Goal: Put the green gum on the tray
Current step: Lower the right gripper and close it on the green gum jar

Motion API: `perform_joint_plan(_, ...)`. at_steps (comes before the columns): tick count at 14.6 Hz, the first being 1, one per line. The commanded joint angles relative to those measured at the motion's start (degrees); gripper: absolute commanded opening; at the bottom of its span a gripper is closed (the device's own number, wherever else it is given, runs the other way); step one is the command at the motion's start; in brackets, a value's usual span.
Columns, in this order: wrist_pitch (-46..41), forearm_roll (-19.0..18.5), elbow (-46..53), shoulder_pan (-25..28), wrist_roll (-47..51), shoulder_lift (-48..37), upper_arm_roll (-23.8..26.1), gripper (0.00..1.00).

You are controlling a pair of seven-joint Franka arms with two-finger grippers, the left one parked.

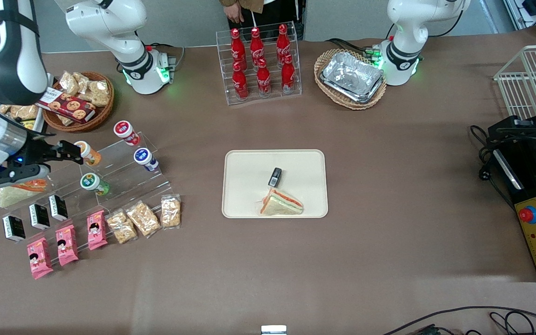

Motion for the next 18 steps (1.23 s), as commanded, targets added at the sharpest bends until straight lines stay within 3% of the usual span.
perform_joint_plan(1,8.51,-1.32,-7.46,-0.15,-2.25,-1.45,-0.06,1.0)
perform_joint_plan(10,17.4,-1.5,-7.64,-3.92,-9.1,9.79,-0.06,1.0)
perform_joint_plan(18,24.62,-0.18,-13.18,-3.22,-8.93,10.86,0.2,1.0)
